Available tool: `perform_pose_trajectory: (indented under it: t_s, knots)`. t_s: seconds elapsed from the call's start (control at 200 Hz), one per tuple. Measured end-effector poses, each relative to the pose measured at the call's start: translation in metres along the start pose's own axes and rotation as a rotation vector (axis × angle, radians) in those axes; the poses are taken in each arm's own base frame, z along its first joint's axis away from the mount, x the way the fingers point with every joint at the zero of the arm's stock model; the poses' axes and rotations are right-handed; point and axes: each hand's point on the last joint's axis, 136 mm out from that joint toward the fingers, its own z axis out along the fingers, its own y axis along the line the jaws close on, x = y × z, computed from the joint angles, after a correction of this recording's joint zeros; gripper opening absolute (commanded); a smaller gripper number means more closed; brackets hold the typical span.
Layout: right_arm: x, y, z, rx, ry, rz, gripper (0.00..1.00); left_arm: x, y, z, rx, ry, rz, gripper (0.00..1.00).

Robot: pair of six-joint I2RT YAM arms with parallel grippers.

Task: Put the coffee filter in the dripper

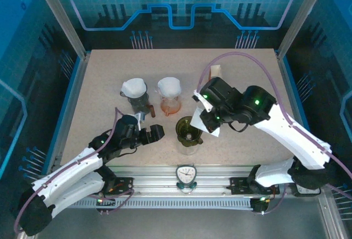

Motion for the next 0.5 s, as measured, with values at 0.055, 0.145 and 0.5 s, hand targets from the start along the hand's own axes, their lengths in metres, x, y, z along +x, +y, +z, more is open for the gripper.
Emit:
perform_pose_trajectory:
  t_s: [0.055, 0.145, 0.5]
  knots:
    - [-0.002, 0.003, 0.001, 0.006, 0.028, -0.016, 0.0, 0.0, -0.002, -0.001, 0.006, 0.002, 0.003, 0.99]
    - [-0.005, 0.007, 0.003, 0.01, 0.065, -0.036, 0.0, 0.0, -0.003, -0.001, 0.01, 0.004, 0.014, 0.99]
    - [-0.006, 0.025, 0.024, 0.022, 0.212, -0.143, 0.0, 0.001, -0.006, -0.001, 0.021, 0.015, 0.022, 0.99]
